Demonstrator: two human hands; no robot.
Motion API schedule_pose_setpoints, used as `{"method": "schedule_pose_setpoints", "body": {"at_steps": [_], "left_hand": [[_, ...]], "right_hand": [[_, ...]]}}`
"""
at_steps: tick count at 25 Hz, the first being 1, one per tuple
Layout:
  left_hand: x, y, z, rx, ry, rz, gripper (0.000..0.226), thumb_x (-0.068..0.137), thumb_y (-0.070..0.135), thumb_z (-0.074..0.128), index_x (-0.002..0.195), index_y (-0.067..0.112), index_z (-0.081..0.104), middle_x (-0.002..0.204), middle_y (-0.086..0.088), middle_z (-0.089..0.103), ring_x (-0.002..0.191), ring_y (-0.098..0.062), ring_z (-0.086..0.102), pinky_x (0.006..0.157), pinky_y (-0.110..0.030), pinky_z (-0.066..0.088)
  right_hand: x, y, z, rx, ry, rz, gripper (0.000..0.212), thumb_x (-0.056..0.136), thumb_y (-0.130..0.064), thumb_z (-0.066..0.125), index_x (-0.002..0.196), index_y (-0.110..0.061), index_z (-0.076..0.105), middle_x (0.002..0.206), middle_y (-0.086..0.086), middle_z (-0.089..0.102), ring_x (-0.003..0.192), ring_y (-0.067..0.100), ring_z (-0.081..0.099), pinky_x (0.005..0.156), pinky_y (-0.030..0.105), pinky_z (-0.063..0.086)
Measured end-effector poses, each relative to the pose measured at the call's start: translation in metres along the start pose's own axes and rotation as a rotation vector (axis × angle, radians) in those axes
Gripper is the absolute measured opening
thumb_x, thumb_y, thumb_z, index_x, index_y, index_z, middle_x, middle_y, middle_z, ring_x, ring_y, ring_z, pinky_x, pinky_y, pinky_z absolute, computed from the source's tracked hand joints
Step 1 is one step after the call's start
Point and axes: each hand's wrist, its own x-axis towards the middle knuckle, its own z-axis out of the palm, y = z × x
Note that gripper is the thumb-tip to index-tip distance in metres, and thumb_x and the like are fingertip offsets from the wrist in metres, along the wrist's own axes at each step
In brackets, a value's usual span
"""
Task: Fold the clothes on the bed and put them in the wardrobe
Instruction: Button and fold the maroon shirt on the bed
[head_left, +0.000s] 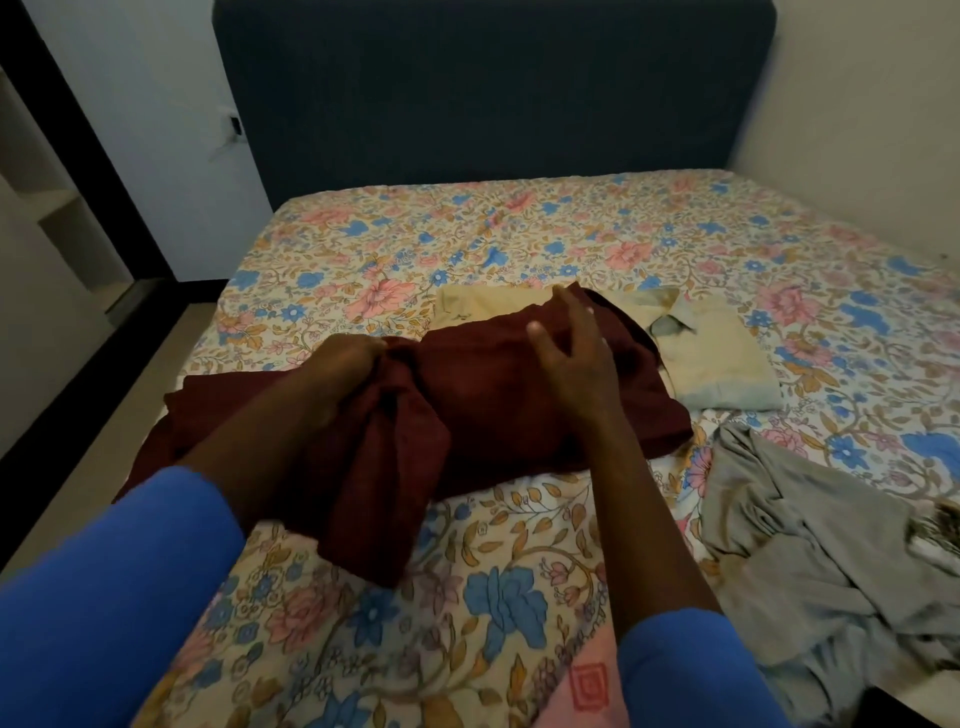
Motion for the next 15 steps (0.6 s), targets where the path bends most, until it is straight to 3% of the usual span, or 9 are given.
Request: {"method": "schedule_pose_setpoints", "body": {"at_steps": [2,4,6,8,10,12,15], "left_hand": [[0.029,-0.008,-0.002,0.375,0.007,0.019,0.029,0.1,0.031,0.064,0.109,0.004,0.071,0.1,-0.018,0.071,0.085,-0.026,0.068,0.073,-0.035,0.056],[0.046,-0.022,-0.006,0.553,-0.084,0.034,0.029,0.1,0.038,0.065,0.103,0.01,0.072,0.1,-0.008,0.069,0.087,-0.021,0.068,0.074,-0.031,0.055],[0.047,-0.031,-0.009,0.62,-0.128,0.107,0.021,0.1,0.035,0.066,0.09,0.017,0.073,0.089,0.001,0.071,0.082,-0.015,0.069,0.065,-0.025,0.05],[0.049,-0.038,-0.015,0.52,-0.184,0.165,0.018,0.1,0.03,0.066,0.091,0.02,0.076,0.085,0.001,0.077,0.083,-0.017,0.075,0.07,-0.025,0.053],[0.051,-0.04,-0.021,0.364,-0.229,0.174,0.016,0.099,0.03,0.067,0.102,0.019,0.078,0.093,0.001,0.08,0.09,-0.018,0.077,0.085,-0.036,0.06],[0.055,-0.04,-0.027,0.415,-0.214,0.246,0.017,0.097,0.034,0.069,0.106,0.022,0.076,0.097,0.0,0.079,0.09,-0.02,0.076,0.088,-0.044,0.061],[0.054,-0.039,-0.035,0.675,-0.174,0.334,0.033,0.086,0.055,0.073,0.103,0.027,0.071,0.1,0.003,0.074,0.089,-0.019,0.072,0.087,-0.045,0.059]], "right_hand": [[0.001,0.026,0.013,-0.374,-0.058,0.029,0.059,0.105,-0.049,0.047,0.16,-0.032,0.033,0.171,0.0,0.019,0.16,0.022,0.003,0.127,0.054,0.005],[-0.001,0.043,0.026,-0.493,0.005,0.008,0.059,0.106,-0.044,0.044,0.161,-0.026,0.031,0.172,0.006,0.013,0.16,0.027,0.0,0.127,0.055,0.006],[0.001,0.05,0.032,-0.474,0.281,0.057,0.057,0.104,-0.039,0.049,0.156,-0.019,0.039,0.165,0.014,0.03,0.154,0.033,0.021,0.123,0.053,0.023],[0.007,0.049,0.026,-0.398,0.517,0.219,0.051,0.1,-0.042,0.055,0.143,-0.016,0.051,0.141,0.013,0.052,0.134,0.032,0.046,0.11,0.048,0.038],[0.012,0.048,0.017,-0.341,0.506,0.284,0.034,0.096,-0.036,0.062,0.124,-0.018,0.064,0.117,0.004,0.063,0.118,0.029,0.057,0.102,0.045,0.045],[0.021,0.044,0.009,-0.265,0.489,0.268,0.017,0.095,-0.024,0.064,0.109,-0.02,0.07,0.102,-0.002,0.066,0.109,0.027,0.063,0.094,0.037,0.047],[0.041,0.033,-0.001,-0.472,0.589,0.271,0.022,0.096,-0.026,0.061,0.117,-0.021,0.067,0.118,0.005,0.067,0.116,0.03,0.059,0.095,0.041,0.041]]}}
